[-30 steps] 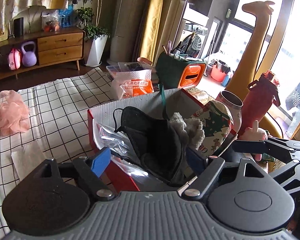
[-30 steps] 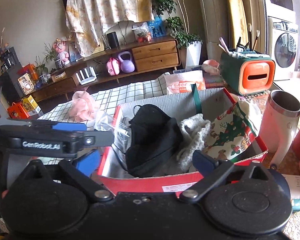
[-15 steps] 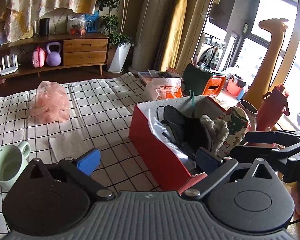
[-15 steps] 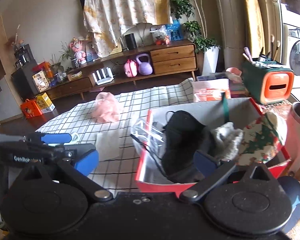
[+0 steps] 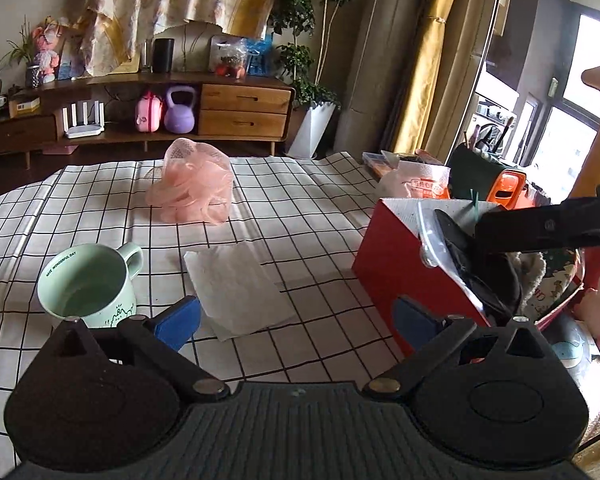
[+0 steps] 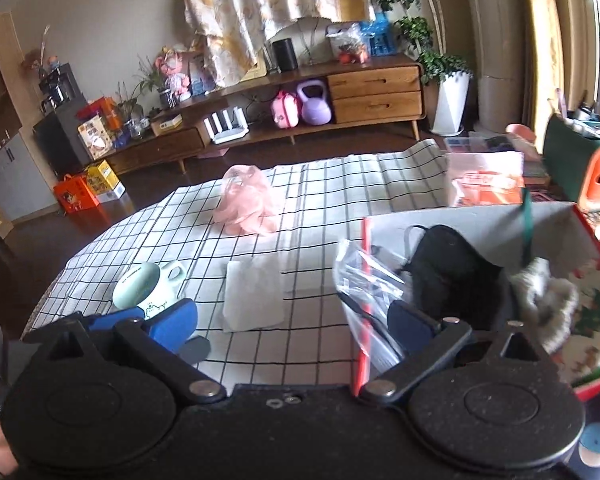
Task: Organize soft objects
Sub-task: 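Withdraw both tools toward the pink bath puff and white tissue, then grasp the pink mesh bath puff with the right tool while the left tool grasps the white tissue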
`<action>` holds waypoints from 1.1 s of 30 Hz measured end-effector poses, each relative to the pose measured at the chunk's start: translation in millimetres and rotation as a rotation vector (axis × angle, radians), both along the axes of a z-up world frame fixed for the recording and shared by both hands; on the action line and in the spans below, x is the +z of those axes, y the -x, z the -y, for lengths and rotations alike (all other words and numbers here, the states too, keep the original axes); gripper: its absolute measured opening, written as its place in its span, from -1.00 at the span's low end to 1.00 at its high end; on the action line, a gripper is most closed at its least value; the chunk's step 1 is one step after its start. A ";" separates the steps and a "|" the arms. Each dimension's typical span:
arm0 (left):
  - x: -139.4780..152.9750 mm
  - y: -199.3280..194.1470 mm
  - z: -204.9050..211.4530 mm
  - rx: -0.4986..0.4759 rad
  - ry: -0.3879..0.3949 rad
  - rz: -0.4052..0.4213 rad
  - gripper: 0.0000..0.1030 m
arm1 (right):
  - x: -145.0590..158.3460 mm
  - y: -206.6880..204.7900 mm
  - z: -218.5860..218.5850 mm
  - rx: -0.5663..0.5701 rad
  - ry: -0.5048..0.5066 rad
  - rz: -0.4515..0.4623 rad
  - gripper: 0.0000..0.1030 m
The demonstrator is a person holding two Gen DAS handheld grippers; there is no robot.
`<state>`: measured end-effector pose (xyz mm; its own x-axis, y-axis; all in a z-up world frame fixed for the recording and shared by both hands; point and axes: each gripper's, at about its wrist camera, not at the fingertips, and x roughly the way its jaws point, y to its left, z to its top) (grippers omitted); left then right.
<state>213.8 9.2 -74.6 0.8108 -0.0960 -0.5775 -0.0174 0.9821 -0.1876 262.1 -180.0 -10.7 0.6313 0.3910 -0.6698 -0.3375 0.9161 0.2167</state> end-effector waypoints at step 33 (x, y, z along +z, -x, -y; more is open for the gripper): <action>-85.8 -94.6 -13.8 0.130 -0.074 -0.083 0.99 | -51.0 -193.6 -135.4 0.164 0.117 -0.094 0.96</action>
<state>308.4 23.0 -160.4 0.7631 0.0514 -0.6443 -0.1572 0.9817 -0.1078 455.7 -44.6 -61.7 0.4982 0.3991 -0.7697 -0.4673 0.8714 0.1494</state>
